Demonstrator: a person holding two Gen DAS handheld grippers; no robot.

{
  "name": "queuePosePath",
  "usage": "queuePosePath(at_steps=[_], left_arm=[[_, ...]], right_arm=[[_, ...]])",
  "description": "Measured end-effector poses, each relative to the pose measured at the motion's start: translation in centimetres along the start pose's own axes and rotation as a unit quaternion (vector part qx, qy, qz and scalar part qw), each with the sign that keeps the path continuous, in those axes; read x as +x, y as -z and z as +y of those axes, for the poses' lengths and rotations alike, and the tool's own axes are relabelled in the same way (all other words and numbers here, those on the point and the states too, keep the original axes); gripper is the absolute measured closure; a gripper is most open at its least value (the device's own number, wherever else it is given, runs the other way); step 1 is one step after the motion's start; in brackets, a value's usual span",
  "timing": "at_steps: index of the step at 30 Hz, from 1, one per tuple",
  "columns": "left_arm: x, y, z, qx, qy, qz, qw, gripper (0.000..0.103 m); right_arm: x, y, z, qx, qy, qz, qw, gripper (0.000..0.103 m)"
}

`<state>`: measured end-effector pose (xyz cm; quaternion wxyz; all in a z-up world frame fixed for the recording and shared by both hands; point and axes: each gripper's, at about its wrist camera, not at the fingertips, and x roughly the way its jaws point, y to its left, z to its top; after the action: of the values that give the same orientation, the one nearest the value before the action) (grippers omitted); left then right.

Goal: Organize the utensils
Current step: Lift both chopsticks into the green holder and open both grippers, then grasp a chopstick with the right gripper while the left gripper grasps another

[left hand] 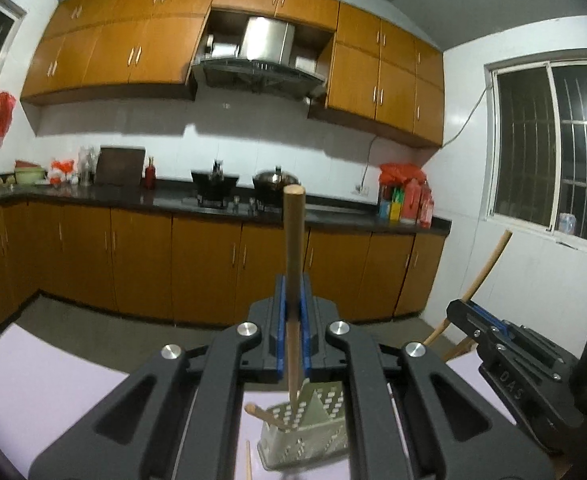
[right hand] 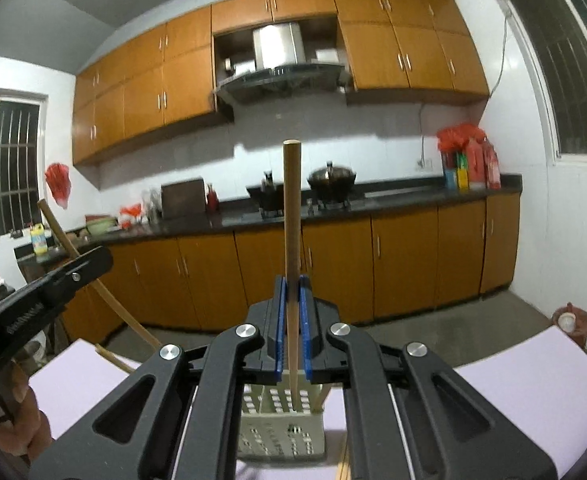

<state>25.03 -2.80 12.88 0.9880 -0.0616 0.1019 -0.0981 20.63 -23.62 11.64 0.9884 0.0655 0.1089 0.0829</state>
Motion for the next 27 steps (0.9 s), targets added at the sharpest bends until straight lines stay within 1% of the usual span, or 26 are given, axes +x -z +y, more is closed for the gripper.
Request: queuePosePath(at_steps=[3, 5, 6, 7, 10, 12, 14, 16, 18, 19, 21, 22, 23, 24, 25, 26, 27], left_arm=[[1.2, 0.9, 0.5, -0.009, 0.003, 0.027, 0.9996, 0.095], [1.2, 1.1, 0.6, -0.012, 0.003, 0.034, 0.9994, 0.09], [1.0, 1.2, 0.8, -0.013, 0.004, 0.035, 0.9993, 0.085], [0.7, 1.0, 0.9, -0.015, 0.005, 0.033, 0.9993, 0.082], [-0.7, 0.5, 1.5, -0.022, 0.008, 0.021, 0.9995, 0.076], [-2.5, -0.2, 2.1, -0.032, 0.008, 0.008, 0.9994, 0.069], [-4.7, -0.5, 3.1, -0.04, 0.001, -0.002, 0.9992, 0.064], [-6.5, 0.0, 4.0, -0.043, -0.012, -0.004, 0.999, 0.062], [-8.0, 1.2, 5.3, -0.043, -0.035, 0.006, 0.9985, 0.059], [-8.4, 2.1, 6.0, -0.04, -0.049, 0.014, 0.9979, 0.059], [-8.6, 4.9, 7.3, -0.023, -0.087, 0.047, 0.9949, 0.059], [-8.5, 6.0, 7.9, -0.02, -0.094, 0.063, 0.9933, 0.059], [-7.8, 7.8, 8.6, -0.019, -0.103, 0.095, 0.99, 0.06], [-7.4, 9.1, 9.2, -0.022, -0.105, 0.12, 0.987, 0.062], [-6.7, 11.1, 9.8, -0.031, -0.101, 0.151, 0.9828, 0.065], [-6.4, 12.2, 10.0, -0.036, -0.097, 0.17, 0.98, 0.069], [-5.9, 13.5, 10.2, -0.04, -0.093, 0.19, 0.9765, 0.071]], right_arm=[[-0.1, 0.6, 0.0, -0.002, -0.003, 0.011, 1.0, 0.094], [-0.5, 0.5, 0.2, -0.002, -0.004, 0.015, 1.0, 0.087], [-0.8, 0.3, 0.2, 0.001, -0.006, 0.013, 1.0, 0.079], [-1.3, 0.0, 0.1, 0.002, -0.005, 0.008, 1.0, 0.072], [-3.1, -1.1, 0.0, 0.004, -0.003, -0.007, 1.0, 0.072], [-4.6, -1.6, -0.4, 0.008, -0.001, -0.02, 1.0, 0.072], [-6.6, -1.9, -1.3, 0.013, 0.012, -0.03, 0.999, 0.072], [-7.8, -1.1, -2.5, 0.016, 0.031, -0.022, 0.999, 0.072], [-8.1, 0.5, -3.9, 0.02, 0.051, 0.005, 0.998, 0.072], [-7.7, 2.1, -4.8, 0.025, 0.062, 0.038, 0.997, 0.072], [-6.4, 4.9, -6.1, 0.035, 0.067, 0.098, 0.992, 0.072], [-5.6, 6.6, -6.7, 0.043, 0.066, 0.136, 0.988, 0.074], [-4.5, 8.8, -7.2, 0.054, 0.058, 0.179, 0.981, 0.077], [-3.6, 10.9, -7.4, 0.061, 0.048, 0.216, 0.973, 0.084], [-2.8, 12.8, -7.4, 0.065, 0.041, 0.245, 0.966, 0.085], [-2.4, 13.8, -7.2, 0.067, 0.036, 0.261, 0.963, 0.086], [-1.9, 15.0, -7.0, 0.067, 0.032, 0.278, 0.958, 0.087]])
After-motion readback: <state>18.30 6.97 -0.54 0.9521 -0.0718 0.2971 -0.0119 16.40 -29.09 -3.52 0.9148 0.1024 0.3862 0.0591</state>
